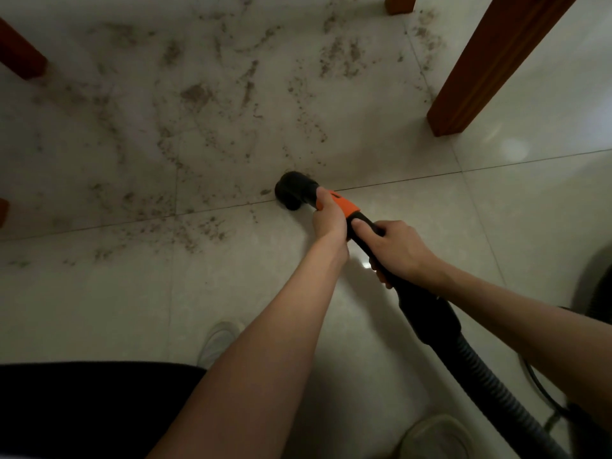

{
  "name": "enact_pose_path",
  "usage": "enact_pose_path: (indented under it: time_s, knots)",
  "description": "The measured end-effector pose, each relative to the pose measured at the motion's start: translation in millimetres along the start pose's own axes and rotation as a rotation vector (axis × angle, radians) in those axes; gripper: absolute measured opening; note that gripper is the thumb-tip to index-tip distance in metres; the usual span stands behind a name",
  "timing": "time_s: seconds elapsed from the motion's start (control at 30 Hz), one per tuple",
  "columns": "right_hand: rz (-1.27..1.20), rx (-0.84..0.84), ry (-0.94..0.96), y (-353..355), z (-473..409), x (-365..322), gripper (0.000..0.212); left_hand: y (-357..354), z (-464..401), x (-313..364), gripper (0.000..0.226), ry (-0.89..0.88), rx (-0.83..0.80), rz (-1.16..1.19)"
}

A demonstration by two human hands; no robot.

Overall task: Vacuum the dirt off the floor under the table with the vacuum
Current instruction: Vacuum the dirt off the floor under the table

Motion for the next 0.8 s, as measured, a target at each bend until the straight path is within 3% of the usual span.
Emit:
enact_pose_path:
  time_s: [0.47, 0.6, 0.8]
  knots:
    - [-0.002, -0.186, -0.012, -27, 2, 6, 0.043, 40, 12, -17, 0.049, 0.044, 0.199, 0.006]
    - [0.043, -0.178, 0.013, -33, 2, 7, 0.042, 50, 12, -17, 0.042, 0.030, 0.212, 0.027]
    - [0.210, -0.132, 0.136, -57, -11, -15, 0.039, 76, -6, -4, 0.052, -0.008, 0.257, 0.125]
Point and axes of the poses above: each hand's wrist, its own z-axis away from the middle knuckle, its own y-axis out of the back of the hand, x = y × z, the point moved 7 cm from there along -z, towards the middle knuckle, and after that the axes turned 6 degrees about -z, right-handed, at the moved point
